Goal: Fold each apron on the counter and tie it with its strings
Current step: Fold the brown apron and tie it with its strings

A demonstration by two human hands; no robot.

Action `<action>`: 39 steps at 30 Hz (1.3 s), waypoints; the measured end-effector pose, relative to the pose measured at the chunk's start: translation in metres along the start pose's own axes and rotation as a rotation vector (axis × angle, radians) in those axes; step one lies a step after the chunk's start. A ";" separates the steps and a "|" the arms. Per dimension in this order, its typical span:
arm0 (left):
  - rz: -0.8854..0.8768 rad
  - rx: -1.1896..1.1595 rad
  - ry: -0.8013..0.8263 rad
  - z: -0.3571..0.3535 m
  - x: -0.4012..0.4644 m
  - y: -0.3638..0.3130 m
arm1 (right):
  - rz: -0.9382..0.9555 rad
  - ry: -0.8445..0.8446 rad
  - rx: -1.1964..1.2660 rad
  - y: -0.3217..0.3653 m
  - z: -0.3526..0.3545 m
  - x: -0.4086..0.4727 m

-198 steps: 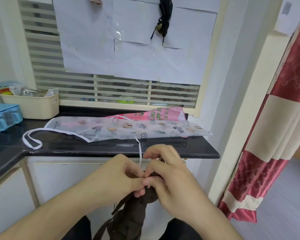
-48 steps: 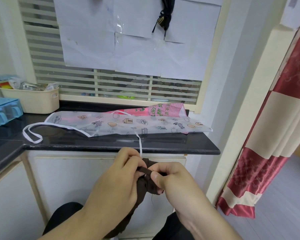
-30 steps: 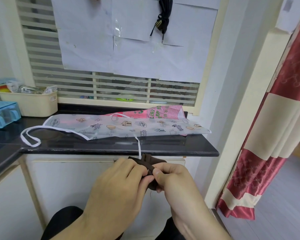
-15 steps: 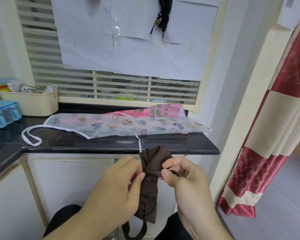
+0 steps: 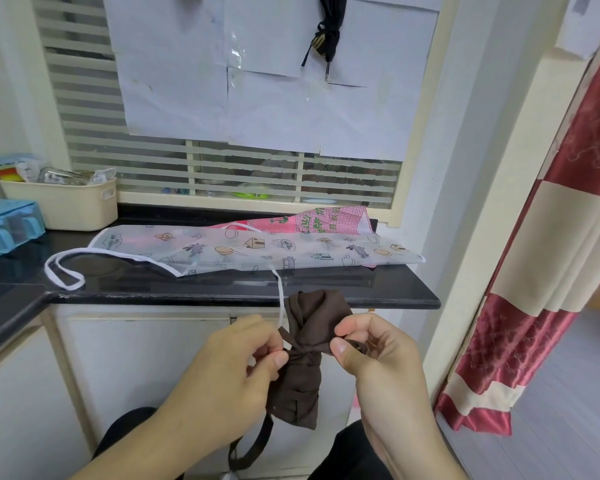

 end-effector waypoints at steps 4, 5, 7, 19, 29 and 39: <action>0.185 -0.243 0.147 -0.006 0.006 0.010 | 0.021 0.027 -0.010 0.002 -0.005 0.004; 0.210 -0.326 0.161 -0.007 0.007 0.009 | 0.032 0.036 -0.019 0.005 -0.006 0.004; 0.312 -0.491 0.135 -0.008 0.007 0.014 | 0.046 0.053 -0.034 0.011 -0.009 0.003; 0.389 -1.098 0.072 -0.011 0.011 0.012 | -0.078 0.172 0.133 -0.010 -0.020 0.002; 0.397 -1.201 0.028 -0.007 0.013 0.020 | -0.166 0.276 0.225 -0.031 -0.040 0.001; 0.176 -0.188 0.307 0.016 0.027 0.022 | -0.019 0.365 -0.317 0.009 -0.050 0.025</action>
Point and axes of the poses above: each hand's wrist, its own x-axis towards the middle knuckle, its own z-axis out of the back of the hand, y = z × x, the point moved 7 cm from there along x, towards the middle knuckle, and after that the axes turned 10 degrees about y, right-handed, at the moved point
